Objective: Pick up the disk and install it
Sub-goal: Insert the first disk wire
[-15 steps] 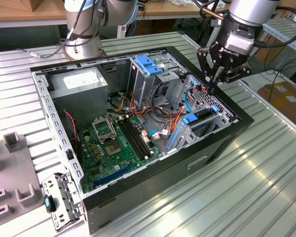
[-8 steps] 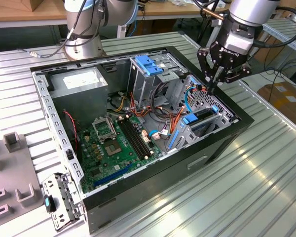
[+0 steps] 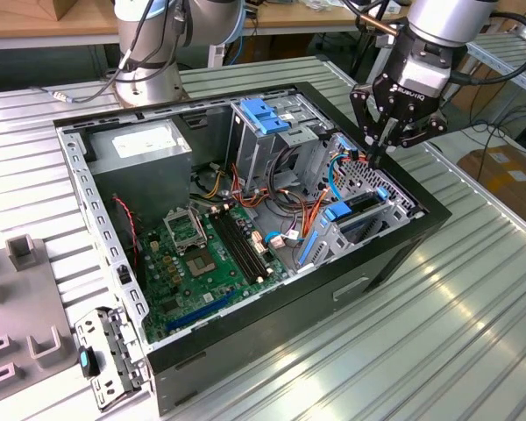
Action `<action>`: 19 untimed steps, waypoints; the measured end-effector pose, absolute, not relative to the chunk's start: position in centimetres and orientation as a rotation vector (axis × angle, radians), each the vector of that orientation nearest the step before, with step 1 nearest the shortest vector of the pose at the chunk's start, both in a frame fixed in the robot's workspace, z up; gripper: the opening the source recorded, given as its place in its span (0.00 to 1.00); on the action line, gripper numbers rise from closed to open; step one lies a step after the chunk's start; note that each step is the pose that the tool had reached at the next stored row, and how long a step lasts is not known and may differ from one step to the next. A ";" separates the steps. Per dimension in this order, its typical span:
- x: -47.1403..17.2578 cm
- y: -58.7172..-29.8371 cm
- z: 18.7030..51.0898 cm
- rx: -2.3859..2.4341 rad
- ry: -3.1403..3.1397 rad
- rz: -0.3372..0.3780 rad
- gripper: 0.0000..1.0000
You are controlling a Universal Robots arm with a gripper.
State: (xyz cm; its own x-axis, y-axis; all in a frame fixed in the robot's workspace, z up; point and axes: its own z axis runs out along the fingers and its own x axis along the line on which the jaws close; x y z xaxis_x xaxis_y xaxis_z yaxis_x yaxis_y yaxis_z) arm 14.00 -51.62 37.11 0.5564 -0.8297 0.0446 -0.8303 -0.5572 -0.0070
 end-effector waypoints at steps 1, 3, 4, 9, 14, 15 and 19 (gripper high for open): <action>14.0 -51.6 37.1 2.758 -1.471 0.067 0.17; 14.0 -51.6 37.1 2.751 -1.485 0.067 0.17; 14.0 -51.6 37.1 2.735 -1.512 0.066 0.17; 14.0 -51.6 37.0 2.665 -1.630 0.065 0.17; 14.0 -51.6 37.0 2.602 -1.726 0.064 0.17; 14.0 -51.6 36.9 2.593 -1.738 0.064 0.17; 14.0 -51.6 36.7 2.519 -1.842 0.063 0.17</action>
